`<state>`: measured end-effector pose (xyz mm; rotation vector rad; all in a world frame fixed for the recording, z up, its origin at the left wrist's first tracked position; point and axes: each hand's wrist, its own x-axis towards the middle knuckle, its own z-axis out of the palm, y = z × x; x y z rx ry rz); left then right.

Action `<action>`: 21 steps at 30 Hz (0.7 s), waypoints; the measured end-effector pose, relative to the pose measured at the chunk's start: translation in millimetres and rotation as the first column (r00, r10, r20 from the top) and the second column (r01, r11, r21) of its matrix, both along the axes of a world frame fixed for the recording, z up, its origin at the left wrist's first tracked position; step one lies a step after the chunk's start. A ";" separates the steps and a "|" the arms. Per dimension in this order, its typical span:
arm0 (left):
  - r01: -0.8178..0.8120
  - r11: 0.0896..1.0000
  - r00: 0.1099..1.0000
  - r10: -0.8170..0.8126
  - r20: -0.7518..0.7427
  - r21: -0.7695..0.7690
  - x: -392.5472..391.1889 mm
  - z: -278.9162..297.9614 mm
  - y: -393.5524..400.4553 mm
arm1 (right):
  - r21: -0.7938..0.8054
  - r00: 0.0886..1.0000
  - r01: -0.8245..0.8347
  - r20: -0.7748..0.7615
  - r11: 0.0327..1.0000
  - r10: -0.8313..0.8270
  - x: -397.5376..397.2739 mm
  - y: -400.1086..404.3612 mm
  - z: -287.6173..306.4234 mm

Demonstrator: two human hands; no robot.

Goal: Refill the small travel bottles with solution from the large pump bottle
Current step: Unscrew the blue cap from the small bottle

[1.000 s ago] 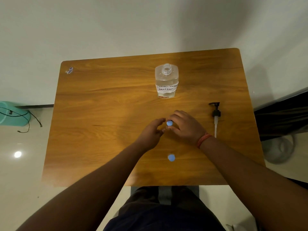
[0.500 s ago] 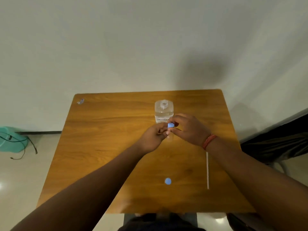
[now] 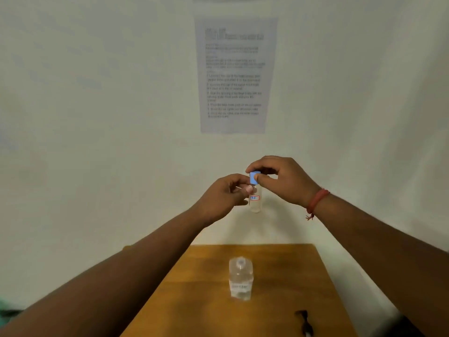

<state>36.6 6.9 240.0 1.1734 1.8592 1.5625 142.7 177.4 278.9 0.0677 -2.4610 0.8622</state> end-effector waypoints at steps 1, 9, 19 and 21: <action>0.014 1.000 1.000 -0.014 0.006 0.026 -2.5 15.6 1.4 | -0.015 1.000 -0.003 -0.023 1.000 0.003 -2.1 0.6 15.1; 0.090 0.973 0.996 -0.093 0.007 0.214 -14.6 143.8 9.5 | -0.028 0.973 -0.026 -0.230 0.999 0.019 -14.8 3.4 144.2; 0.108 0.945 0.990 -0.130 0.051 0.308 -10.7 221.6 15.3 | 0.070 0.939 -0.055 -0.336 0.996 0.076 -15.4 2.2 229.0; 0.114 0.943 0.991 -0.131 0.033 0.313 -9.7 228.8 16.6 | 0.093 0.938 -0.055 -0.338 0.994 0.083 -14.2 2.0 239.2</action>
